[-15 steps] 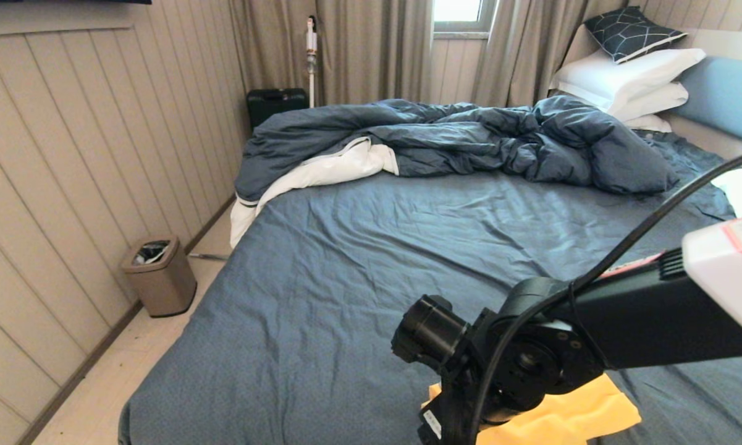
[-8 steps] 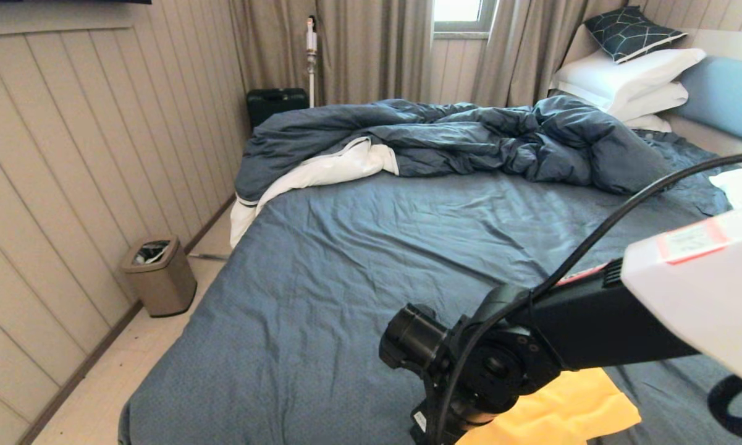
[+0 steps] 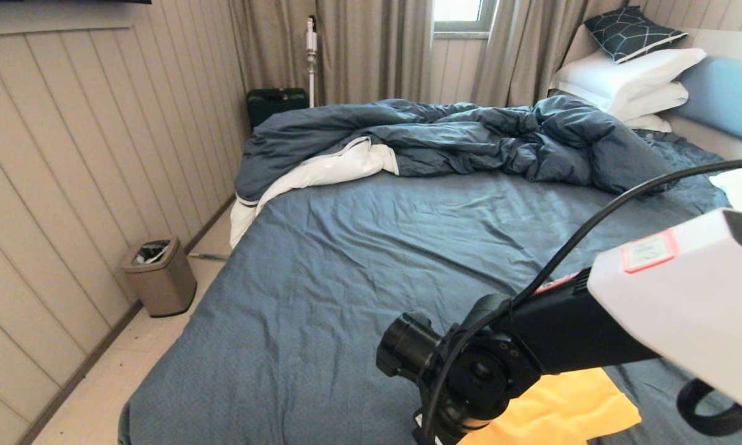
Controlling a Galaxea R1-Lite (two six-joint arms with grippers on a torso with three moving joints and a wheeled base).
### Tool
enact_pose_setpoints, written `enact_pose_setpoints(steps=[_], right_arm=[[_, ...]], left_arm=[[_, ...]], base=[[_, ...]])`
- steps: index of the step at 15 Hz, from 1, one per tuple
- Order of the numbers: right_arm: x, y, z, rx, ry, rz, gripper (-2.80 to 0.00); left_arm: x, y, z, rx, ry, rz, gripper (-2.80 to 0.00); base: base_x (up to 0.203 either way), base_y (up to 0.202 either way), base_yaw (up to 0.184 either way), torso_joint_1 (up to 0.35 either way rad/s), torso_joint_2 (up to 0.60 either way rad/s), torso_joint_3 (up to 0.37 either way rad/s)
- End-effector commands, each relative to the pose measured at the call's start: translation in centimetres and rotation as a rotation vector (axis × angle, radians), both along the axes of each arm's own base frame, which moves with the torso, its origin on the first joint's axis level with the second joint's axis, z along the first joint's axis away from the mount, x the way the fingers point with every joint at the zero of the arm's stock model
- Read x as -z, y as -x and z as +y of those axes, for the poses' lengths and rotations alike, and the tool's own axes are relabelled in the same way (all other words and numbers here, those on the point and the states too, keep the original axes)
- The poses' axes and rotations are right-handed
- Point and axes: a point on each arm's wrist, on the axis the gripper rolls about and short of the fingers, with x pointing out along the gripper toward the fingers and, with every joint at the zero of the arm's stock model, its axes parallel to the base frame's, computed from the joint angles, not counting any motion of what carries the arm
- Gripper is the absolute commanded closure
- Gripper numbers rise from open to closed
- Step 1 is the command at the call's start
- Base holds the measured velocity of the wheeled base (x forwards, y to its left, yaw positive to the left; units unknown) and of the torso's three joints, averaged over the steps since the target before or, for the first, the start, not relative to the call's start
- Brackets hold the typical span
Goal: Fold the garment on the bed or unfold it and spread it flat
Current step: Unford the yellow T-shirt
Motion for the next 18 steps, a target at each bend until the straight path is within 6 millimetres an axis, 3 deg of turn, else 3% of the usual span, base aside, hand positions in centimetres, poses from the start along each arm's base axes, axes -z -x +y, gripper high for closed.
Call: enact_pose_setpoints(steps=[1,5,6,13,18], right_arm=[[0.2,0.1,-0.1,0.005,0.018,-0.005,-2.80],[0.7,-0.3,0.3,0.009,0.025,-0.018,-2.70],[0.9,-0.4,0.3,0.010,0.019,-0.027,0.00],[2.0,-0.3,0.2,0.009,0.036,-0.008,0.00],[0.2,-1.4,0.8,0.023,-0.037,-0.079,0.00]], left_arm=[[0.0,0.0,0.0,-0.001,0.000,0.005,0.00],[0.0,0.0,0.0,-0.002,0.004,0.003,0.00],[0.0,0.0,0.0,-0.003,0.006,0.004,0.00],[0.0,0.0,0.0,-0.003,0.006,0.004,0.00],[0.0,0.0,0.0,-0.003,0.006,0.002,0.00]], base=[[0.000,0.000,0.000,0.000,0.00,0.000],[0.000,0.000,0.000,0.000,0.00,0.000],[0.000,0.000,0.000,0.000,0.00,0.000],[0.000,0.000,0.000,0.000,0.00,0.000],[0.000,0.000,0.000,0.000,0.00,0.000]])
